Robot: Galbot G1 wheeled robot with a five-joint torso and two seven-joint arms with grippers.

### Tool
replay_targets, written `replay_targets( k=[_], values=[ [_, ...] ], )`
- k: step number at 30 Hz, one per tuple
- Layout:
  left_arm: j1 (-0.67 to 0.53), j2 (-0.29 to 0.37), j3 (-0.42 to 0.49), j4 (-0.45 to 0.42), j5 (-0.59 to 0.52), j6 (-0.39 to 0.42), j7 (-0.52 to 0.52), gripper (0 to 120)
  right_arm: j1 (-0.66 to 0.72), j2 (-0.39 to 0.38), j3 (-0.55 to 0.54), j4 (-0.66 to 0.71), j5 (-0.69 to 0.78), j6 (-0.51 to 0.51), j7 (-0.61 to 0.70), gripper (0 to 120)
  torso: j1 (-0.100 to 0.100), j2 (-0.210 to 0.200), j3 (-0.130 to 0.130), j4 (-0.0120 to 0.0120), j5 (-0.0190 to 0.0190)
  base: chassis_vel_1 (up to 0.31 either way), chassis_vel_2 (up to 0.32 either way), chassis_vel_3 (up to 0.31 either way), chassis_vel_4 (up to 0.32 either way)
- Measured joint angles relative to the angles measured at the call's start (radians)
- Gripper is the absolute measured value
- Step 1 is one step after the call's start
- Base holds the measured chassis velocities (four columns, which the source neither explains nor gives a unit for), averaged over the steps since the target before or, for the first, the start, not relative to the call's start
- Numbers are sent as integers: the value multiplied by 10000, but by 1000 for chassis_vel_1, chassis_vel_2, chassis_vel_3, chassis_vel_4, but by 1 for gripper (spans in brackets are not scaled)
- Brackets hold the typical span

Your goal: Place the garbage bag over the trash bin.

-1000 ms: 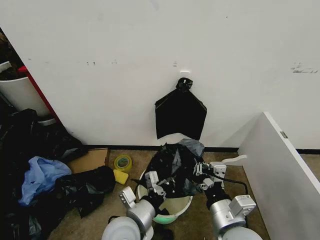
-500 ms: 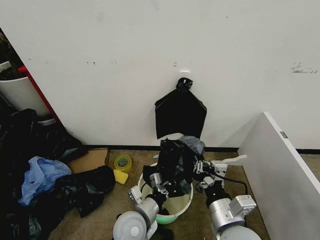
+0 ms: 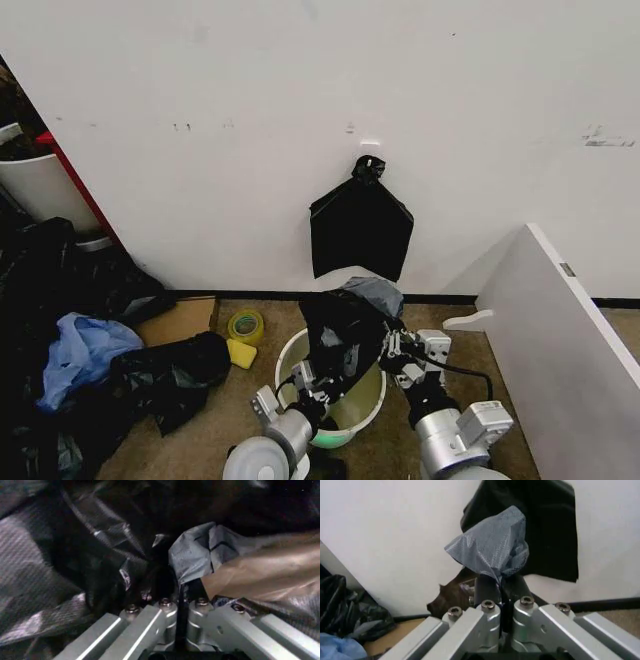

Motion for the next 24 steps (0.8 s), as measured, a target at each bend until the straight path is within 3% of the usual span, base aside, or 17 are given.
replay_targets(
  k=[3, 10, 18, 24],
  values=[
    [156, 183, -78, -188, 525, -191, 91, 0, 36, 33, -54, -203, 0, 66, 3, 0, 0, 0, 0, 0, 0, 0, 0, 0, 0],
    [821, 947, -440, -738, 2881, -1544, 369, 0, 219, -17, -154, -855, 164, -252, 442, 0, 0, 0, 0, 1, 2, 0, 0, 0, 0],
    [1067, 1066, -373, -454, 4487, -2794, 764, 0, 340, -247, -194, -1303, 475, -731, 915, 0, 0, 0, 0, 1, 0, 0, 0, 0, 0],
    [1418, 1481, -575, -440, 6296, -4223, 1565, 0, 169, -516, -127, -970, 1082, -888, 1517, 0, 0, 0, 0, 2, 3, 0, 0, 0, 0]
  ],
)
